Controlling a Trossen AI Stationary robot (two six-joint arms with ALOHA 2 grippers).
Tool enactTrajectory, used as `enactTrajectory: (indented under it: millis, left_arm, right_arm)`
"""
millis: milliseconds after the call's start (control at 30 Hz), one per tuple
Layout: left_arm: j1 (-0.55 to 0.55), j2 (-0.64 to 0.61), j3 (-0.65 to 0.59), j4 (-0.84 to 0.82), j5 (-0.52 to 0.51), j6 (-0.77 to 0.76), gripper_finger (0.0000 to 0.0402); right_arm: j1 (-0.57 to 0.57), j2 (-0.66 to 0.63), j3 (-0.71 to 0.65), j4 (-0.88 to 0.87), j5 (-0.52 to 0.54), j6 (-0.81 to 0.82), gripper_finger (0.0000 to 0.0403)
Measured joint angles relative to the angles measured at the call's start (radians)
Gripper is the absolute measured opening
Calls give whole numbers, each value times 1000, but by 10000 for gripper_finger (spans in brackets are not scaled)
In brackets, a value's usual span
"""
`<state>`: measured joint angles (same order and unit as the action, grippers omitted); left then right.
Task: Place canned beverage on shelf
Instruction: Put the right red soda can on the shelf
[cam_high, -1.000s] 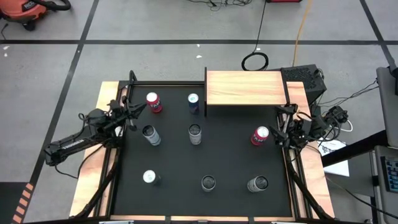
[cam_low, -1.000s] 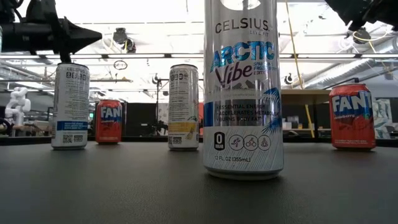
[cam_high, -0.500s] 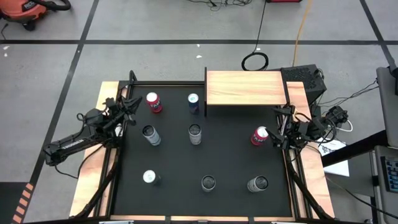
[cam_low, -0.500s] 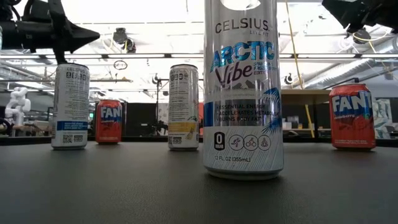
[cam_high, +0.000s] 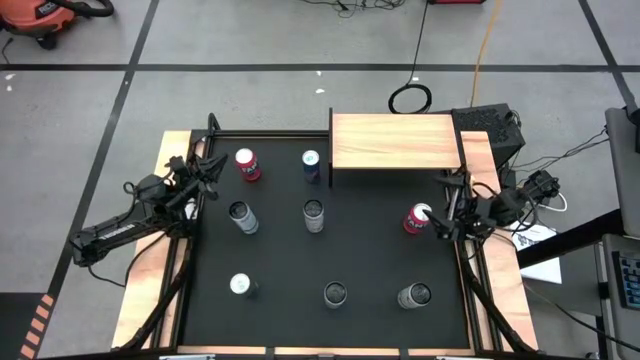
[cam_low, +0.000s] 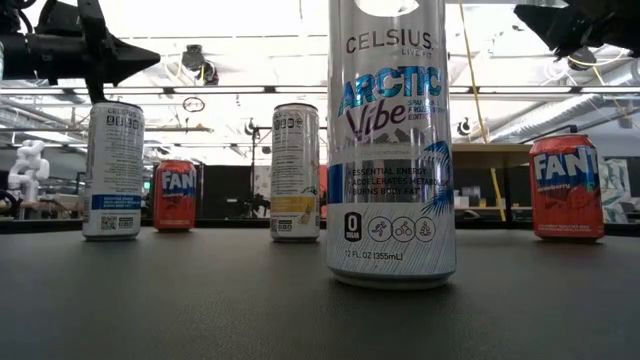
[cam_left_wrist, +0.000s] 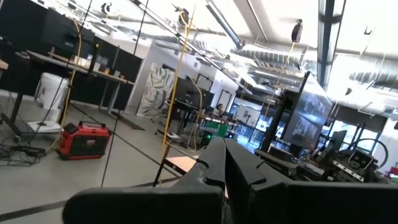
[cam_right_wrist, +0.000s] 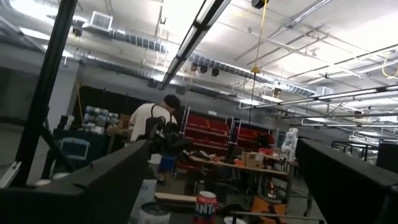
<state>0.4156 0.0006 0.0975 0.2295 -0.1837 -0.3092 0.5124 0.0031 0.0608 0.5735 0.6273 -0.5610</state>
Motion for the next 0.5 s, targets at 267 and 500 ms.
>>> enactTrajectory:
  millis: [267,500]
  left_arm:
    - [0,0,0,0,4,0,0]
    - [0,0,0,0,4,1,0]
  right_arm:
    - [0,0,0,-31,0,0,389]
    - [0,0,0,-30,0,-3,389]
